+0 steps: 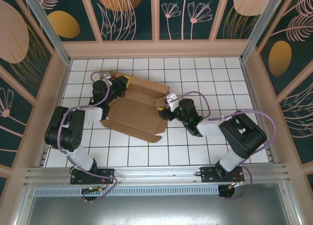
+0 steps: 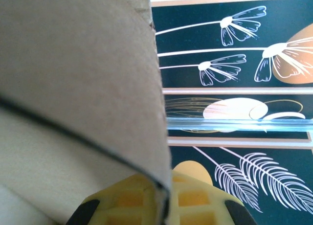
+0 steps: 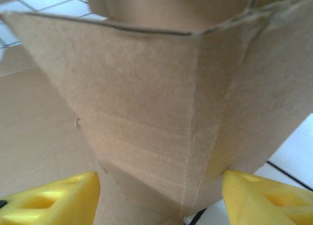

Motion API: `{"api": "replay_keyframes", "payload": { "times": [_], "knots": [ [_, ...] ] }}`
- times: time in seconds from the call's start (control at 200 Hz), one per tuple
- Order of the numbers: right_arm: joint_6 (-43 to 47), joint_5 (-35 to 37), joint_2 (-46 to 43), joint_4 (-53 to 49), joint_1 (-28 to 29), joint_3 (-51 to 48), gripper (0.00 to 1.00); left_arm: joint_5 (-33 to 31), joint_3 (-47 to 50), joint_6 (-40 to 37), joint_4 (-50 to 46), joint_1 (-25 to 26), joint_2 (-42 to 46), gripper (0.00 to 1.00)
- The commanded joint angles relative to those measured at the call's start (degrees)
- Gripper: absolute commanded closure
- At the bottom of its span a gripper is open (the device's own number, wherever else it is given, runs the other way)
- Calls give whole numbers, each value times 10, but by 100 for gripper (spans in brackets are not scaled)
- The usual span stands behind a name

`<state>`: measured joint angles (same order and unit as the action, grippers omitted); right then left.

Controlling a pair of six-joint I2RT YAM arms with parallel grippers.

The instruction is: Fold the paper box

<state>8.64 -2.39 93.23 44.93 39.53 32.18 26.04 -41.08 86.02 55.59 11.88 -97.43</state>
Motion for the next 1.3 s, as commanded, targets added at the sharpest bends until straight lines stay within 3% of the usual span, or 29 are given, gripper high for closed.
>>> {"api": "replay_keyframes", "payload": {
  "times": [0.0,0.18,0.37,0.49,0.586,0.686,0.736,0.836,1.086,1.296],
  "knots": [
    [-10,185,30,60,19,37,33,-3,17,8,23,0,12,100],
    [0,263,69,41,21,80,35,-11,26,11,13,-1,16,100],
    [23,250,75,61,12,84,43,-17,24,7,-16,-1,22,100],
    [21,237,82,52,1,92,52,-29,22,7,-38,-1,30,100],
    [15,239,91,45,-2,96,67,-44,20,5,-60,2,38,100],
    [5,254,104,23,-2,112,71,-62,16,2,-87,9,51,100],
    [-2,270,110,0,-2,127,73,-73,14,3,-105,13,58,100],
    [-25,339,131,-57,-1,173,86,-98,9,11,-137,23,71,100],
    [-61,452,183,-168,7,276,100,-143,-20,34,-223,51,81,100],
    [-19,523,243,-218,19,343,100,-165,-43,43,-271,64,83,100]
  ]
}}
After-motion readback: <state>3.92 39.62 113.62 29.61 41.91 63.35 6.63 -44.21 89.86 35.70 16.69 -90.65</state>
